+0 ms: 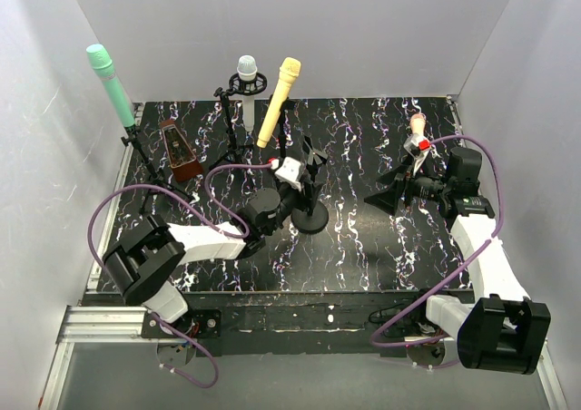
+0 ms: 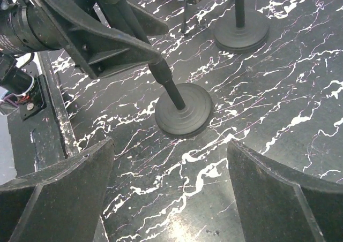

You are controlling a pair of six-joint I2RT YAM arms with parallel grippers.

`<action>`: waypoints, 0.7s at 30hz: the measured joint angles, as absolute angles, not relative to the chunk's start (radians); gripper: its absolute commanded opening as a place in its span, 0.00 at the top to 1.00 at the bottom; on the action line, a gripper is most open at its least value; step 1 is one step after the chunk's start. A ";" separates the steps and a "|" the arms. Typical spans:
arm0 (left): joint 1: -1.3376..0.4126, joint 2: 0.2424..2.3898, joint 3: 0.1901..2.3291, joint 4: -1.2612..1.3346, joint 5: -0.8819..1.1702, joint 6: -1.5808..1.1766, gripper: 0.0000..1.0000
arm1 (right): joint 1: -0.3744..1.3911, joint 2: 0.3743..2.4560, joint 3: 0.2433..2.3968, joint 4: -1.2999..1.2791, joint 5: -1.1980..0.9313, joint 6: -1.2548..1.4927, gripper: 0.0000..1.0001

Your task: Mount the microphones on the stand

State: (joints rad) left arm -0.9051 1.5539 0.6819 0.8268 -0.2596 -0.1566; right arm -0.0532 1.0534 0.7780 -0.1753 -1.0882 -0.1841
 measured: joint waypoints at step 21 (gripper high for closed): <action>-0.806 1.408 0.741 0.503 0.293 0.049 1.00 | -0.060 1.085 0.782 -0.219 -1.088 -0.222 0.11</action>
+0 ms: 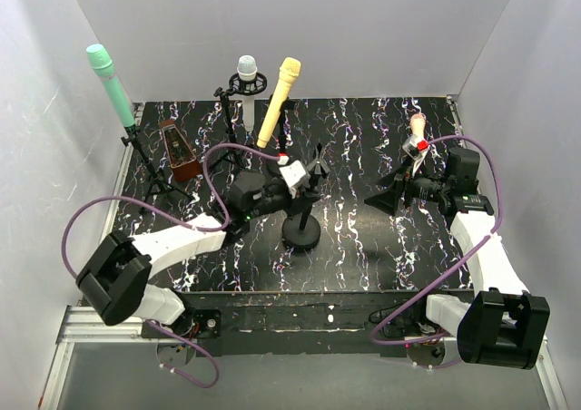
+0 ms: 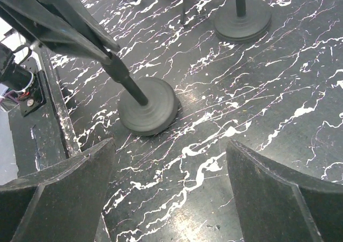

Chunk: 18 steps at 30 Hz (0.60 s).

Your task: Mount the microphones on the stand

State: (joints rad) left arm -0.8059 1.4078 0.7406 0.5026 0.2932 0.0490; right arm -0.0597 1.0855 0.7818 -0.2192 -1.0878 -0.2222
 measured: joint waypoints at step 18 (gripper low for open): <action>-0.685 1.454 0.841 0.329 0.852 0.130 1.00 | -0.064 1.086 0.782 -0.237 -1.088 -0.257 0.11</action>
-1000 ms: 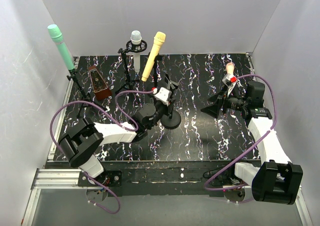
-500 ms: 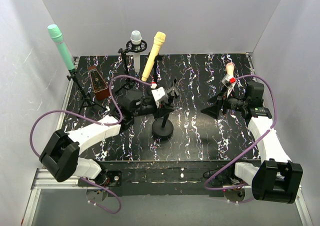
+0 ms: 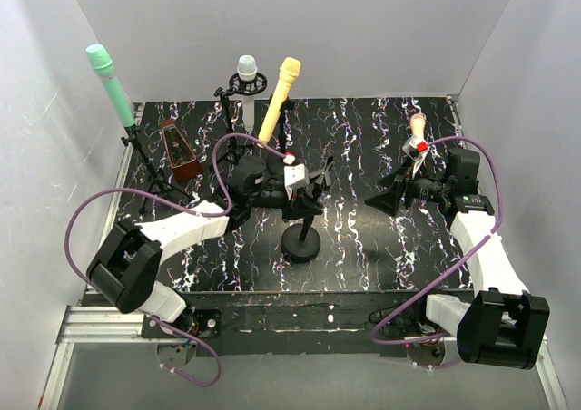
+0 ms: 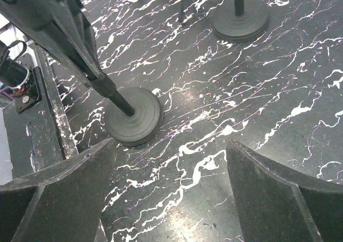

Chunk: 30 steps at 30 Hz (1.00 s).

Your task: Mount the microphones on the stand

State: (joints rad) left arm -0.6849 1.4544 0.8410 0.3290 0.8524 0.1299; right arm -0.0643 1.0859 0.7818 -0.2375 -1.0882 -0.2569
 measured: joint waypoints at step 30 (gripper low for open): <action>-0.682 1.430 0.807 0.338 0.788 0.184 0.41 | -0.065 1.103 0.782 -0.264 -1.088 -0.295 0.11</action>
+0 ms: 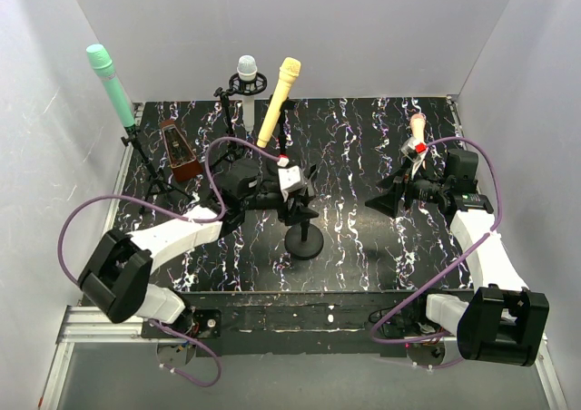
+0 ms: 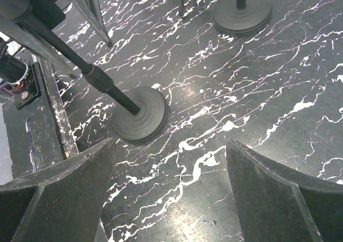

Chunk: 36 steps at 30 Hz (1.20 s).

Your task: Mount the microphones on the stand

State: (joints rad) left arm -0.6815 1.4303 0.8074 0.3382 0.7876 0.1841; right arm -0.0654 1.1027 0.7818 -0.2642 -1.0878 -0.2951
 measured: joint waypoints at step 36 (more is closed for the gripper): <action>-0.682 0.815 0.767 -0.302 0.288 -0.097 0.02 | -0.072 1.112 0.790 -0.291 -1.087 -0.326 0.11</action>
State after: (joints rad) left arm -0.6815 0.8150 0.7673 -0.3016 0.2882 -0.0975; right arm -0.0719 1.1118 0.7898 -0.2909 -1.0866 -0.3256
